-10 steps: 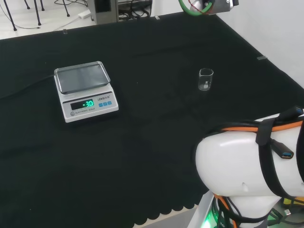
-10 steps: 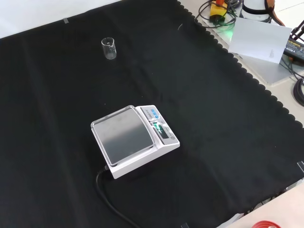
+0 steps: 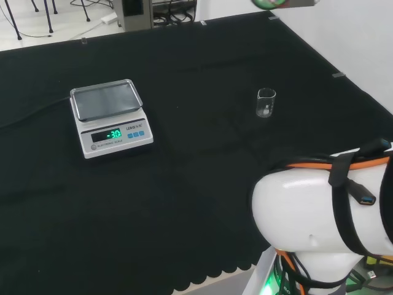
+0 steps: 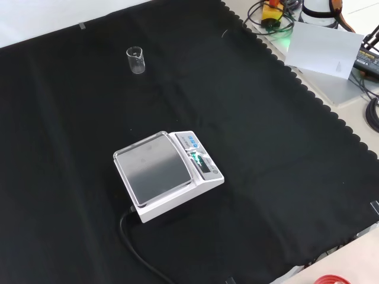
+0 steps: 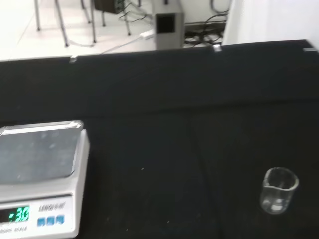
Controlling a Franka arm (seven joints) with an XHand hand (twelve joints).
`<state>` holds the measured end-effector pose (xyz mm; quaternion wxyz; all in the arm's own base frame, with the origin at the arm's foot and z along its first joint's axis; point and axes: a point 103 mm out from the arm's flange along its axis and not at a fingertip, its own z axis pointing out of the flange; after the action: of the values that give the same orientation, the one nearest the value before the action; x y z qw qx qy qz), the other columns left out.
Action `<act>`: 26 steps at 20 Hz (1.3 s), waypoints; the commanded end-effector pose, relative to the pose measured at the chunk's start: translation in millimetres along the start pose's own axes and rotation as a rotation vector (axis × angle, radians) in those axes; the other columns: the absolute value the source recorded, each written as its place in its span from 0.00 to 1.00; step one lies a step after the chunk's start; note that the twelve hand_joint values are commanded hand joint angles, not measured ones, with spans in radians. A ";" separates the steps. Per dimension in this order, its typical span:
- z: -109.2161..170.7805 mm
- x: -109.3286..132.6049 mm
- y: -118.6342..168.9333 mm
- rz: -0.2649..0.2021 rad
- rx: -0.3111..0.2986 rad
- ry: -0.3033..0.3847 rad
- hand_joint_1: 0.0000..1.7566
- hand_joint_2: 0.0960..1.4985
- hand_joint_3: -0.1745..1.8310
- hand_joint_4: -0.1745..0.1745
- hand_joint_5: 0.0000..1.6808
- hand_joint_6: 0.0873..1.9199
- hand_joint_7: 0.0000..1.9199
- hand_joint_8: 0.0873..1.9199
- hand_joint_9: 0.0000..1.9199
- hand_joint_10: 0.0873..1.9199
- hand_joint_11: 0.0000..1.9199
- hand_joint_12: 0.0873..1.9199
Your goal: Pick up the beaker.
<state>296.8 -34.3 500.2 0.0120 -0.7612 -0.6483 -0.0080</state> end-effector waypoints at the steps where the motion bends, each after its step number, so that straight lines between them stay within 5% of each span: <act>1: 25.0 -49.3 -6.5 0.124 0.023 0.077 0.40 0.72 0.00 0.42 0.20 0.00 0.13 0.31 0.20 0.38 0.00 0.76; 14: 91.6 -56.9 51.7 0.134 0.113 0.065 0.41 0.72 0.00 0.41 0.22 0.00 0.14 0.32 0.21 0.38 0.00 0.76; 26: 132.4 -73.9 94.6 0.121 0.100 0.035 0.42 0.72 0.00 0.40 0.23 0.00 0.14 0.32 0.21 0.38 0.01 0.76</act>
<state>360.6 -102.7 384.8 0.0678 -0.7973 -0.5997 0.0060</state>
